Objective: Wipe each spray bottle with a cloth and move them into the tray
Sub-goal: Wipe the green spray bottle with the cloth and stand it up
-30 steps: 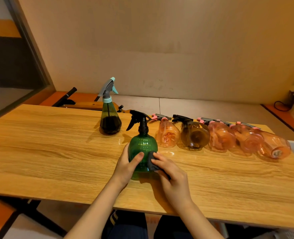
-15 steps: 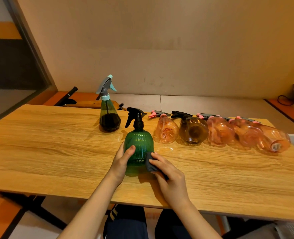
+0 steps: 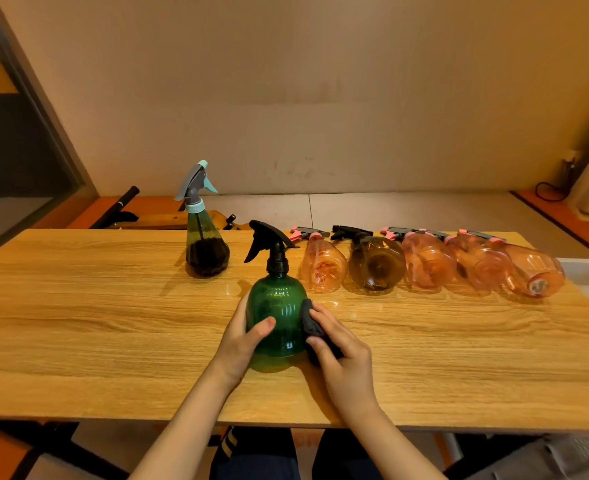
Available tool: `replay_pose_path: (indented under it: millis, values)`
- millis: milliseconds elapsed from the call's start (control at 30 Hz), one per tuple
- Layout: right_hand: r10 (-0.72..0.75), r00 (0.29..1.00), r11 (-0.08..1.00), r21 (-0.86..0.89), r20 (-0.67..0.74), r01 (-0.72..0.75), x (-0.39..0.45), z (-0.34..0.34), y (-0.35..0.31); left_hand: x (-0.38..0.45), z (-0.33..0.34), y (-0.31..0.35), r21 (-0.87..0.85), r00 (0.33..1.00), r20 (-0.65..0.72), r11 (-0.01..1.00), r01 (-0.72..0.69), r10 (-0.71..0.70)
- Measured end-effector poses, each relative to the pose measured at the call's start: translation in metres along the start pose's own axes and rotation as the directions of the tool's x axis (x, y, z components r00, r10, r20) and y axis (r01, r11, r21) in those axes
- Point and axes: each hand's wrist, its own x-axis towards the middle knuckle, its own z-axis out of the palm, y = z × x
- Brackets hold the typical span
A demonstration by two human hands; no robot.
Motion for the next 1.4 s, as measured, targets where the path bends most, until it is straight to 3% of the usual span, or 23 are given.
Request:
replay_pose_path:
  millis: [100, 200, 500, 767, 967, 1133, 1400]
  values:
    - [0.026, 0.998, 1.0, 0.01, -0.051, -0.025, -0.002, 0.005, 0.003, -0.001, -0.003, -0.003, 0.111, 0.998, -0.032, 0.993, -0.05, 0.054]
    - [0.011, 0.997, 1.0, -0.013, -0.078, -0.012, -0.003, 0.01, 0.002, -0.002, -0.002, -0.002, 0.108, 0.996, -0.021, 0.991, -0.084, 0.087]
    - [-0.103, 0.995, 0.99, -0.095, -0.01, 0.101, 0.008, 0.012, -0.009, -0.003, 0.0, 0.004, 0.118, 0.987, -0.046, 0.982, -0.148, 0.154]
    - [-0.044, 0.945, 0.983, -0.156, 0.325, 0.099, 0.058, -0.007, -0.027, -0.005, 0.001, 0.006, 0.114, 0.988, 0.012, 0.982, -0.151, 0.151]
    - [0.07, 0.978, 0.997, -0.055, 0.197, -0.06, 0.049, -0.007, -0.019, -0.005, 0.002, 0.006, 0.061, 0.989, -0.009, 0.988, -0.144, 0.145]
    - [-0.027, 0.987, 0.994, -0.1, 0.161, 0.043, 0.036, -0.001, -0.012, -0.003, 0.001, 0.003, 0.044, 0.993, -0.002, 0.992, -0.114, 0.114]
    - [-0.16, 0.963, 0.97, -0.149, 0.218, 0.195, 0.0, 0.004, 0.005, 0.004, -0.005, 0.001, -0.2, 0.993, -0.119, 0.979, -0.027, 0.003]
